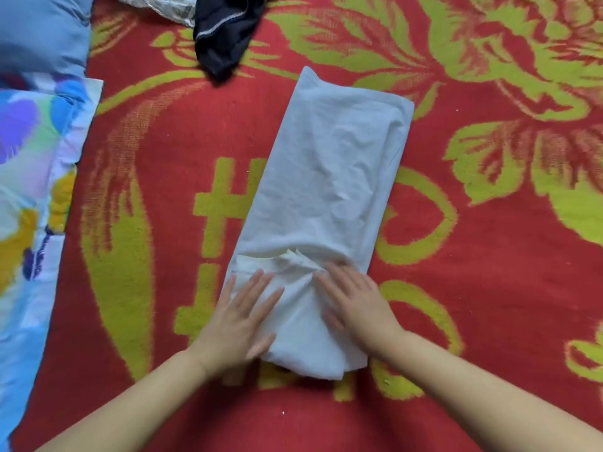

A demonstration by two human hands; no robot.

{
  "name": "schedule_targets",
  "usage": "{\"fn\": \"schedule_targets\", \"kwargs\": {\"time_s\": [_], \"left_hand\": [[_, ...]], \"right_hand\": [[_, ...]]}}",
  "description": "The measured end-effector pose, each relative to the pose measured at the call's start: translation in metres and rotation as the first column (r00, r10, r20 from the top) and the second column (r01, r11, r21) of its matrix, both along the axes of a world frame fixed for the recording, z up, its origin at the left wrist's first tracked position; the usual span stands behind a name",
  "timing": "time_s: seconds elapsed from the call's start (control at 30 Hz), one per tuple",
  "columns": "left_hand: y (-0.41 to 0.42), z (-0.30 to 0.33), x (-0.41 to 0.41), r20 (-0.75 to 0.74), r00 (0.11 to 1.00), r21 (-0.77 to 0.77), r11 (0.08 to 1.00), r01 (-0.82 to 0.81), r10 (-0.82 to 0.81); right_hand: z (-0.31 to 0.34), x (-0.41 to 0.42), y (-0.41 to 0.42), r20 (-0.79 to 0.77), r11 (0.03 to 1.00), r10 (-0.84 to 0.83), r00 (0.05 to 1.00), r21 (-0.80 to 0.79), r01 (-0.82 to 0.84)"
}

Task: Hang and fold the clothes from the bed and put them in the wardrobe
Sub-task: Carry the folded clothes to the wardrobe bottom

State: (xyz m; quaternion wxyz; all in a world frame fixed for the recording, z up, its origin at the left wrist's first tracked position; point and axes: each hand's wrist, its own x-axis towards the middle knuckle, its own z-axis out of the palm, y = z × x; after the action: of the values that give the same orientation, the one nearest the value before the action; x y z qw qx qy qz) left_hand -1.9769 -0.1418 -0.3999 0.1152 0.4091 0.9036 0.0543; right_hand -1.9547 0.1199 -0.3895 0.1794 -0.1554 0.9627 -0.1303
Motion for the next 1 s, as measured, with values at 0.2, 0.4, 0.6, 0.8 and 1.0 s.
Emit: {"fn": "schedule_targets", "kwargs": {"time_s": [0.2, 0.4, 0.6, 0.8, 1.0], "left_hand": [[-0.011, -0.002, 0.014, 0.239, 0.960, -0.253, 0.964, -0.082, 0.145], [-0.037, 0.012, 0.023, 0.198, 0.947, -0.174, 0.941, 0.290, -0.255], [-0.025, 0.012, 0.004, 0.118, 0.990, -0.312, 0.944, 0.112, -0.078], [-0.007, 0.052, -0.011, 0.615, 0.787, -0.391, 0.885, 0.252, 0.047], [-0.012, 0.094, -0.056, 0.954, 0.204, -0.212, 0.976, -0.055, 0.219]], "right_hand": [[-0.008, -0.010, -0.018, 0.102, 0.942, -0.277, 0.956, 0.227, 0.249], [0.016, 0.057, -0.066, 0.038, 0.992, 0.045, 0.998, 0.112, -0.049], [-0.001, 0.060, -0.060, 0.265, 0.972, -0.080, 0.961, 0.234, 0.016], [0.048, 0.033, -0.050, 0.556, 0.999, 0.012, 0.831, 0.038, -0.039], [0.089, 0.016, 0.006, 0.832, 0.902, 0.001, 0.554, -0.240, 0.359]]}}
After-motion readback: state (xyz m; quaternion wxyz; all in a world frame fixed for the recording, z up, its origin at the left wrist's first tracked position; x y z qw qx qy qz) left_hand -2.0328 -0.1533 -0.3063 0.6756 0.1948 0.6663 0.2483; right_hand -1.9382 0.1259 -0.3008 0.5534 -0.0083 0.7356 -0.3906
